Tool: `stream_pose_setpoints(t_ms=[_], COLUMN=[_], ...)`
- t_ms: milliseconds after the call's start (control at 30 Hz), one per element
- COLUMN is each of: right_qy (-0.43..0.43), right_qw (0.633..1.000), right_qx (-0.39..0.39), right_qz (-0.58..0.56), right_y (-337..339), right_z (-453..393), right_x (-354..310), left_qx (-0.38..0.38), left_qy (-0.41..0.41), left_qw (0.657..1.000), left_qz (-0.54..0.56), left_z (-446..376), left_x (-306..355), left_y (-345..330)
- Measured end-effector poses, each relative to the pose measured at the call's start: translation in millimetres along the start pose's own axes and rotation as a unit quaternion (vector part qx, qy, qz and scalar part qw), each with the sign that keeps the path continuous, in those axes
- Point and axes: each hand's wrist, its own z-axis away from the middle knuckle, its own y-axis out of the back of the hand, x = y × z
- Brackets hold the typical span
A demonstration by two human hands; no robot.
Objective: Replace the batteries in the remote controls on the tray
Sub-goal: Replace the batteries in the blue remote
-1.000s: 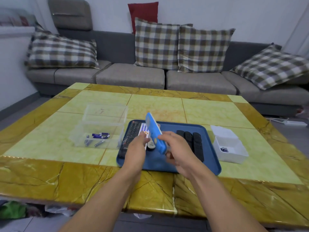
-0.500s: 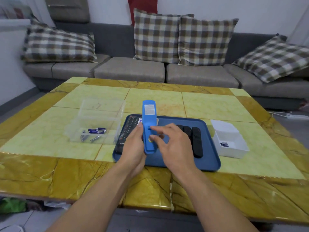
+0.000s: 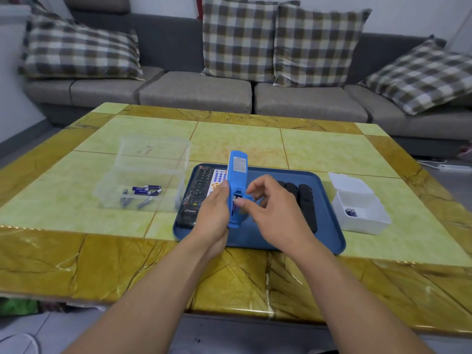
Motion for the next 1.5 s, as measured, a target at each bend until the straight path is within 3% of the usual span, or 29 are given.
stream_pose_setpoints(t_ms=[67, 133, 333, 467, 600, 733, 1100, 1300, 1500], right_qy=[-0.037, -0.079, -0.169, -0.123, 0.058, 0.188, 0.265, 0.183, 0.195], right_qw=[0.997, 0.995, 0.977, 0.962, 0.98, 0.966, 0.918, 0.95, 0.932], right_qx=[0.051, 0.066, -0.012, 0.01, 0.061, 0.042, 0.008, -0.027, -0.05], right_qz=[-0.037, 0.011, 0.129, 0.245, 0.182, 0.171, 0.295, 0.252, 0.301], right_y=[6, 14, 13, 14, 9, 0, -10, -6, -3], right_z=[-4, -8, -7, -9, -4, 2, -5, -9, -3], right_x=[6, 19, 49, 41, 17, 4, -1, 2, -7], left_qx=[0.023, 0.036, 0.03, 0.014, -0.002, -0.021, -0.045, -0.041, -0.056], left_qy=[0.006, 0.015, 0.042, 0.054, 0.051, 0.059, 0.053, 0.084, 0.072], left_qw=[1.0, 0.999, 0.997, 0.995, 0.994, 0.992, 0.993, 0.987, 0.986], left_qz=[0.008, 0.018, 0.061, 0.088, 0.099, 0.114, 0.097, 0.128, 0.141], left_z=[-3, -5, -4, 0, 3, 4, 5, 6, 7], left_x=[2, 2, 6, 11, 14, 14, 12, 11, 13], left_y=[3, 8, 14, 17, 18, 19, 19, 18, 17])
